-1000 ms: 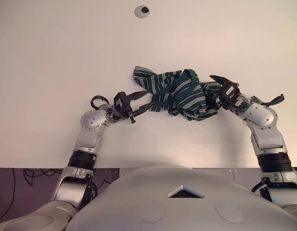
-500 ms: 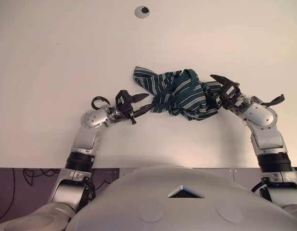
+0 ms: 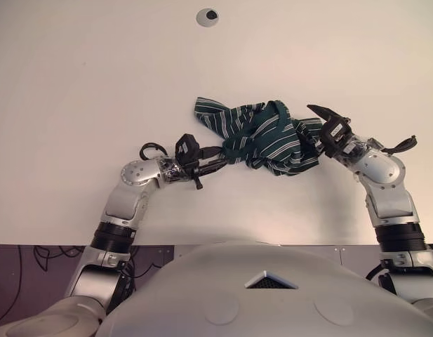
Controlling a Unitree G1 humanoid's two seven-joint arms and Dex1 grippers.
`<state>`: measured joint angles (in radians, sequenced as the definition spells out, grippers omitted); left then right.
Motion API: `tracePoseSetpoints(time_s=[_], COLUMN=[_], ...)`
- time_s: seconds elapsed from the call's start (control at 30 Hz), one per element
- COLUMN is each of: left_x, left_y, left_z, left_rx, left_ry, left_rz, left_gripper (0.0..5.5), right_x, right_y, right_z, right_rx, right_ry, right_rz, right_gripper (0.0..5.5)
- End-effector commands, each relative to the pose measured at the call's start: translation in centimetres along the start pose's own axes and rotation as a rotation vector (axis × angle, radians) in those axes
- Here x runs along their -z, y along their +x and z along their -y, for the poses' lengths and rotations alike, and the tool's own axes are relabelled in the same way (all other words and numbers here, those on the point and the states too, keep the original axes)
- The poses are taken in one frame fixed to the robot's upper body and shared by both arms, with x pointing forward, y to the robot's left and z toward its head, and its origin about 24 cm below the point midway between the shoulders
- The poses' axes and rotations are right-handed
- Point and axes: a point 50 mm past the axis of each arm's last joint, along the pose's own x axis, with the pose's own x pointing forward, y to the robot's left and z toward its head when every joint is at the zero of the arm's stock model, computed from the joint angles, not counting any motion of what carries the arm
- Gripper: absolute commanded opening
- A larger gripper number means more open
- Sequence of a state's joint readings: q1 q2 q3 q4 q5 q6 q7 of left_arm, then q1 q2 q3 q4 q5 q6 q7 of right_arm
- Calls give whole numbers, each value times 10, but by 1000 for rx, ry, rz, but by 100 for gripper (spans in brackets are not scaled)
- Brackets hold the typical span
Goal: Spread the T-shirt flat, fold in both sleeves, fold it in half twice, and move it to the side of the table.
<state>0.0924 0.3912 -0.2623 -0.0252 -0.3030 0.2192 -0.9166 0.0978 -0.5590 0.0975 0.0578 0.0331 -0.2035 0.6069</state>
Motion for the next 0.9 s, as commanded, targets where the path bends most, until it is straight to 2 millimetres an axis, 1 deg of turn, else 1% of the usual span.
tracePoseSetpoints(time_s=[0.03, 0.2, 0.27, 0.33, 0.4, 0.47, 0.53, 0.6, 0.73, 0.8, 0.9], left_x=[16, 15, 9, -4, -26, -49, -68, -80, -98, -103, -109], left_y=[-1, -1, -4, -9, -23, -38, -48, -54, -66, -71, -76], left_z=[6, 4, 1, -4, -17, -28, -32, -33, -41, -44, -47], left_rx=[3, -21, -27, -43, -100, -162, -201, -213, -314, -379, -451], left_ry=[-27, -22, 10, 70, 172, 268, 353, 406, 524, 651, 929], left_rz=[-114, -115, -83, -21, 59, 129, 183, 230, 296, 286, 230], left_gripper=[105, 31, 9, 1, 1, 1, 1, 1, 1, 1, 1], right_x=[-3, -4, -4, -4, -7, -14, -24, -30, -48, -49, -43], right_y=[-1, -1, -1, -1, 0, -1, -1, 0, -1, -2, -9], right_z=[-1, -2, -2, -1, 2, 4, 4, 4, -6, -18, -36], right_rx=[8, 6, 6, 9, 21, 17, -7, -27, -148, -241, -395], right_ry=[0, 1, 2, 3, 8, 26, 52, 65, 138, 113, 74], right_rz=[10, 12, 13, 15, 32, 82, 150, 190, 328, 339, 299], right_gripper=[308, 308, 308, 308, 308, 308, 308, 308, 308, 308, 308])
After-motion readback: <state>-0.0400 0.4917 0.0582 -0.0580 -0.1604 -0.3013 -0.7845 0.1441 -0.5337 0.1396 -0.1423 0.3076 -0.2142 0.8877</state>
